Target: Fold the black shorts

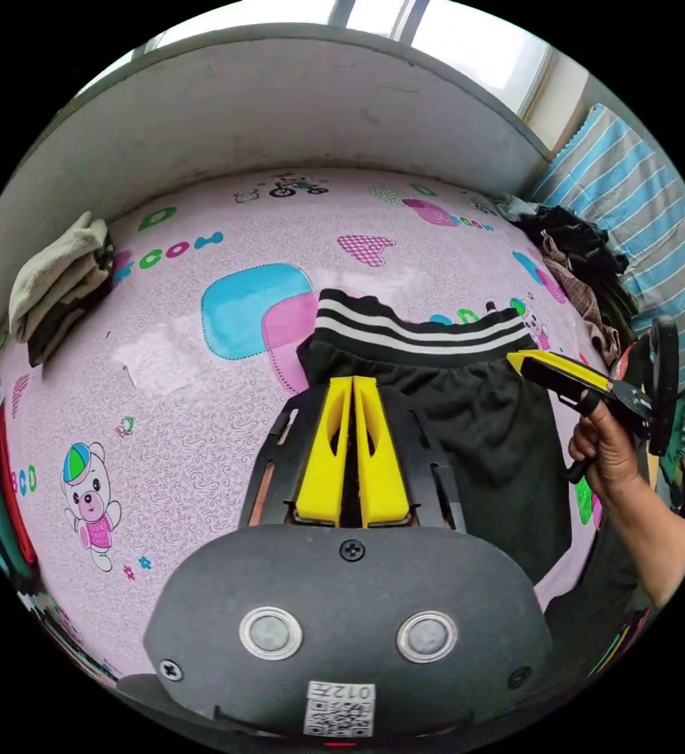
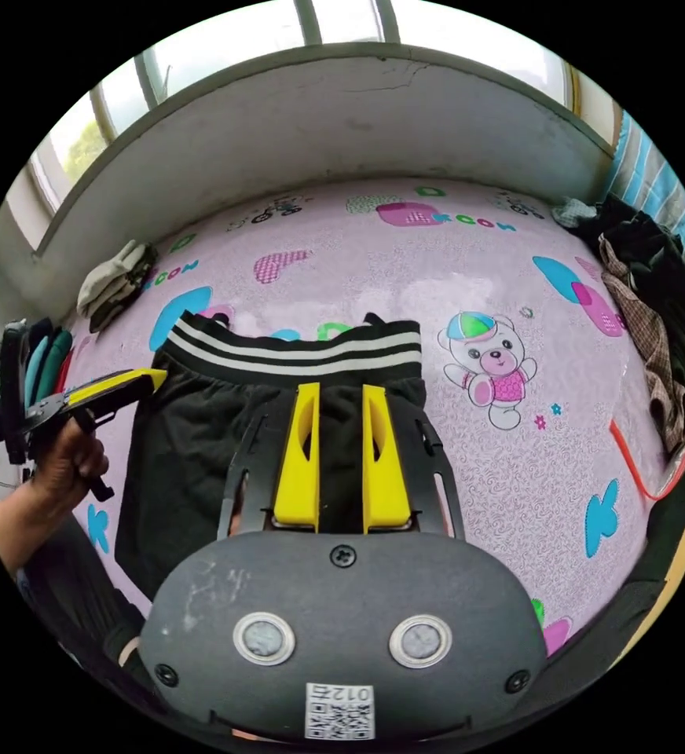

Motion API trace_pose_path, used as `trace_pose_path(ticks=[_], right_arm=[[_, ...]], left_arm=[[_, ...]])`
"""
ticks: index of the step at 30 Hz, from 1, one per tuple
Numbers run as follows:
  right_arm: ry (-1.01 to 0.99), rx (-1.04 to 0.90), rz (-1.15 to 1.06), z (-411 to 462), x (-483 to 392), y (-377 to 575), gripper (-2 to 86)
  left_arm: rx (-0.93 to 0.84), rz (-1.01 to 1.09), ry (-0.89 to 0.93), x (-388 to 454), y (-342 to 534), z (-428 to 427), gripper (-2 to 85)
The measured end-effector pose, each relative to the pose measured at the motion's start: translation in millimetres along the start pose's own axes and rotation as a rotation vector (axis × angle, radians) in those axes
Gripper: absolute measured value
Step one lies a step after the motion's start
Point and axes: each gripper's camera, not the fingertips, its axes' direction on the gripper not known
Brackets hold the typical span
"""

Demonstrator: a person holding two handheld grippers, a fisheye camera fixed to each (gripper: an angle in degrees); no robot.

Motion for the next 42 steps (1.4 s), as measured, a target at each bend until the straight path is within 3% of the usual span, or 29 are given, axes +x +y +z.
trace_pose_path(ticks=[4, 9, 15, 26, 32, 42], right_arm=[[-0.091, 0.095, -0.160, -18.3, -22.9, -27.8, 3.7], [-0.300, -0.091, -0.225, 25.7, -35.9, -91.4, 5.0], [-0.284, -0.225, -0.411, 75.7, -70.1, -125.5, 6.6], [-0.353, -0.353, -0.603, 137.7, -89.1, -158.0, 8.7], [-0.468, -0.465, -0.625, 163.5, -74.6, -182.5, 5.3], [-0.542, -0.362, -0.617, 146.2, -46.8, -197.3, -0.8]], left_arm=[[0.096, -0.002, 0.051, -23.8, -23.1, -20.0, 5.4], [0.019, 0.144, 0.203, -25.0, -54.8, -0.8, 9.8], [0.023, 0.209, 0.082, -28.5, -63.1, 5.8, 11.4], [0.022, 0.161, 0.183, -53.4, -66.8, 14.2, 11.2], [0.034, 0.158, 0.174, -56.0, -65.9, 11.3, 11.1], [0.091, 0.269, 0.198, -34.3, -54.8, 2.9, 11.0]])
